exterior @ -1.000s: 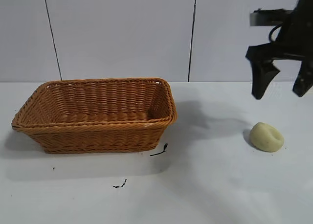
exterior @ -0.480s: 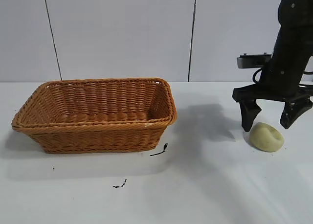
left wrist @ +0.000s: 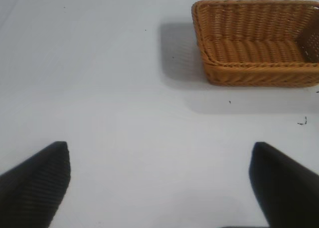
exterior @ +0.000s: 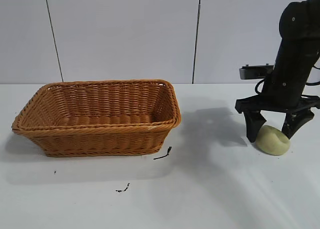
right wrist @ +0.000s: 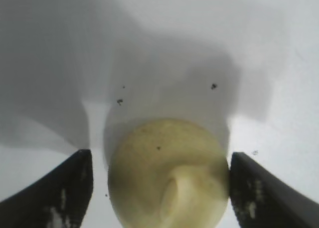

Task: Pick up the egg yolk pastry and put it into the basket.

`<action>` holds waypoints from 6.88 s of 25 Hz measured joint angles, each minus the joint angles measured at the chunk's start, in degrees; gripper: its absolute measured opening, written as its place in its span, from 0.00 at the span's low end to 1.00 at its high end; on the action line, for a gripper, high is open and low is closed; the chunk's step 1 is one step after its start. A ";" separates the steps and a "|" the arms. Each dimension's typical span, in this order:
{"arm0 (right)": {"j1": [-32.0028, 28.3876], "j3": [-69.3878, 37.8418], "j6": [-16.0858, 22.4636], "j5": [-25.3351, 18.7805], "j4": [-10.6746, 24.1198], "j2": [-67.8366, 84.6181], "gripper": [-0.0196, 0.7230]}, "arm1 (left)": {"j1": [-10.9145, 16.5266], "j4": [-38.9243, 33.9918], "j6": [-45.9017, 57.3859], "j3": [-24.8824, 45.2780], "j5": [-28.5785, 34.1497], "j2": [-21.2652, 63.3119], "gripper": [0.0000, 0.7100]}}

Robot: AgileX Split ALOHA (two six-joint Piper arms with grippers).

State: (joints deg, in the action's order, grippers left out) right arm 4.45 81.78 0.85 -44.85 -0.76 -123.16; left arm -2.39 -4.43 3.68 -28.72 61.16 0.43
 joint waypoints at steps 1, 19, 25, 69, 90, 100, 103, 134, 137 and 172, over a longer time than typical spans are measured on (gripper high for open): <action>0.00 0.00 0.00 -0.07 0.00 0.00 0.57 | 0.00 0.00 0.00 0.00 0.00 0.00 0.98; 0.07 9.41 -1.55 -13.03 0.05 3.95 0.07 | 0.00 0.00 0.00 0.00 0.00 0.00 0.98; 0.11 19.70 -1.74 -18.69 0.30 7.61 0.07 | 0.00 0.00 0.00 0.00 0.00 0.00 0.98; 32.12 37.69 4.14 0.27 -0.18 -16.42 0.59 | 0.00 0.00 0.00 0.00 0.00 0.00 0.98; 18.30 63.89 3.49 -21.91 1.38 -16.18 0.89 | 0.00 0.00 0.00 0.00 0.00 0.00 0.98; 0.62 63.95 0.97 -24.58 1.13 -16.18 0.89 | 0.00 0.00 0.00 0.00 0.00 0.00 0.98; -2.44 63.95 0.80 -24.60 0.09 -16.18 0.89 | 0.00 0.00 0.00 0.00 0.00 0.00 0.98; -3.67 -27.93 -1.75 -24.20 -0.01 67.36 0.89 | 0.00 0.00 0.00 0.00 0.00 0.00 0.98; -3.67 -37.98 -1.80 -20.13 -0.01 77.99 0.89 | 0.00 0.00 0.00 0.00 0.00 0.00 0.98; -2.54 -53.09 -1.80 -13.99 0.26 123.41 0.89 | 0.00 0.00 0.00 0.00 0.00 0.00 0.98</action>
State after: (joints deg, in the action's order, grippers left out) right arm 1.91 28.70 -0.94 -58.83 -0.50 0.25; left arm -2.39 -4.43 3.68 -28.72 61.16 0.43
